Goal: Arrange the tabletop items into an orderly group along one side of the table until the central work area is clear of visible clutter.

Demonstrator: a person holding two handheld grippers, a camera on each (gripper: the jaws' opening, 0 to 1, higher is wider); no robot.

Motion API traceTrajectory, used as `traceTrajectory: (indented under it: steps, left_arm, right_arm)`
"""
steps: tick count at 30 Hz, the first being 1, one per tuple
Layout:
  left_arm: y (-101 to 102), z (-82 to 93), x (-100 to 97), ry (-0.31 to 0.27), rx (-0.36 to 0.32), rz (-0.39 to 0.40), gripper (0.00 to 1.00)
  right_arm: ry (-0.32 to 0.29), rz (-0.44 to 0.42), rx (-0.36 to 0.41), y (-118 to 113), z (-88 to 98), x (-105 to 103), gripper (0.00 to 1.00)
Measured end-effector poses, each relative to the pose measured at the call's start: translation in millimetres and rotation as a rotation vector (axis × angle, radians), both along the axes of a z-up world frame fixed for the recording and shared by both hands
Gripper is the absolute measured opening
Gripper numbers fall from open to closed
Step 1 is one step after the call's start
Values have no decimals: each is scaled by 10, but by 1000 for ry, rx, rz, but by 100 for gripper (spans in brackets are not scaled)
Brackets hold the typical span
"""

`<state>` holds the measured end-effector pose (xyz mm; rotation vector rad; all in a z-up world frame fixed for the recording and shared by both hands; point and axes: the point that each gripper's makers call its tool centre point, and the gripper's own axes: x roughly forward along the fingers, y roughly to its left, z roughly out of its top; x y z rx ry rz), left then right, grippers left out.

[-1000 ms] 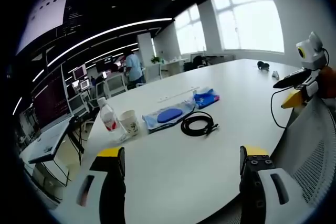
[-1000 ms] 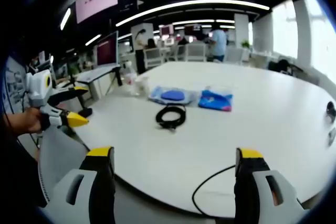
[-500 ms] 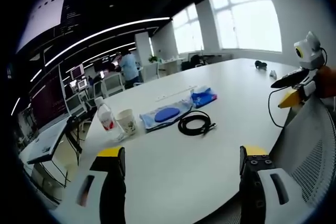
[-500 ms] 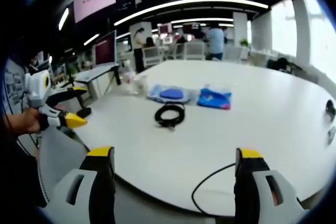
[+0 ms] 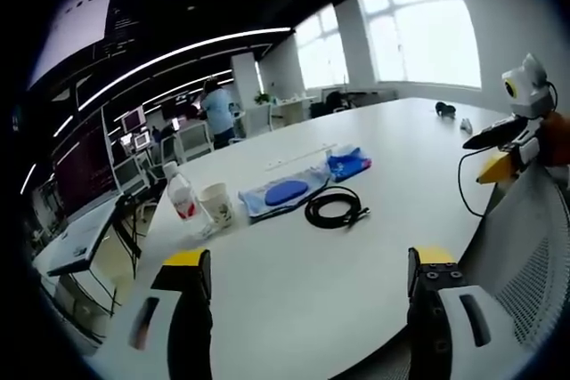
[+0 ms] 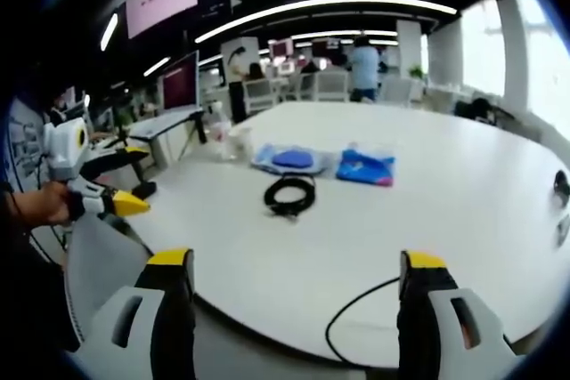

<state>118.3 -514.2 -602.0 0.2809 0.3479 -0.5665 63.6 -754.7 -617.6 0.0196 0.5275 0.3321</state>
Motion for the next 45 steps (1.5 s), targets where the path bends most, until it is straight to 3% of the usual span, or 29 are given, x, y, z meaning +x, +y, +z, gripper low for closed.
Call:
traceTrajectory:
  steps: [45]
  left_arm:
    - [-6, -18, -31, 17, 3, -16, 91]
  right_arm:
    - [18, 4, -24, 16, -29, -15, 96]
